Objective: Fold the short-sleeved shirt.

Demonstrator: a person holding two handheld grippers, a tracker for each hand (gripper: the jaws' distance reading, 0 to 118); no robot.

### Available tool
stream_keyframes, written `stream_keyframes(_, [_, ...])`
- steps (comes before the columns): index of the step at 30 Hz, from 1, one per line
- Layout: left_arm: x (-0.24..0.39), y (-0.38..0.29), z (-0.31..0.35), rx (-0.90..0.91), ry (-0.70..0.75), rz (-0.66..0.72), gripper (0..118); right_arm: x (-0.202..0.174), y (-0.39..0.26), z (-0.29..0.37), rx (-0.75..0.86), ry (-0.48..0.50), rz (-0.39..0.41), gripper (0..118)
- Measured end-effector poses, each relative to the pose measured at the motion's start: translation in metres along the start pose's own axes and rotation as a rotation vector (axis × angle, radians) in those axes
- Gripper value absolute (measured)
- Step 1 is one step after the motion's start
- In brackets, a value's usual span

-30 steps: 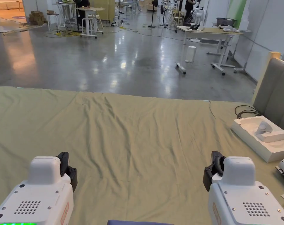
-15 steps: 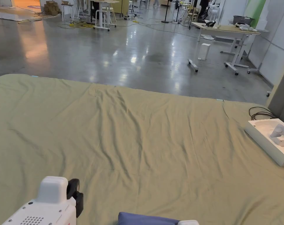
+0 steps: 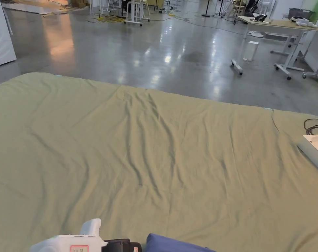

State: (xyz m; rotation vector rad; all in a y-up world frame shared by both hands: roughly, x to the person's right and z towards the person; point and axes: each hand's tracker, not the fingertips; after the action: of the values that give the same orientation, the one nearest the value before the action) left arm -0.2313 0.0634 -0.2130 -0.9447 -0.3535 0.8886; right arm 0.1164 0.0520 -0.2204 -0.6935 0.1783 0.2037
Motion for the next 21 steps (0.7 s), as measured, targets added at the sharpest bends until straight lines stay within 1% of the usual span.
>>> stream_keyframes(6, [-0.031, 0.018, -0.026, -0.167, -0.232, 0.137, 63, 0.005, 0.0, -0.002, -0.012, 0.012, -0.024, 0])
stream_keyframes(8, [-0.035, 0.02, -0.036, -0.203, -0.216, 0.151, 63, 0.005, 0.0, -0.002, -0.012, 0.013, -0.024, 0])
stream_keyframes(11, [-0.04, 0.02, -0.051, -0.235, -0.261, 0.15, 63, 0.005, 0.0, -0.001, -0.013, 0.014, -0.023, 0])
stream_keyframes(13, [-0.042, 0.017, -0.057, -0.245, -0.374, 0.178, 63, 0.006, 0.0, -0.002, -0.015, 0.016, -0.02, 0])
stream_keyframes(14, [-0.034, 0.012, -0.057, -0.252, -0.386, 0.189, 66, 0.006, 0.001, -0.002, -0.017, 0.016, -0.019, 0])
stream_keyframes(16, [-0.027, 0.009, -0.061, -0.241, -0.362, 0.172, 72, 0.006, 0.001, -0.002, -0.02, 0.016, -0.018, 0])
stream_keyframes(18, [-0.025, 0.008, -0.065, -0.246, -0.334, 0.118, 72, 0.006, 0.0, -0.002, -0.02, 0.014, -0.015, 0])
stream_keyframes(21, [-0.02, 0.006, -0.073, -0.254, -0.291, 0.102, 72, 0.004, 0.0, -0.002, -0.02, 0.009, -0.015, 0])
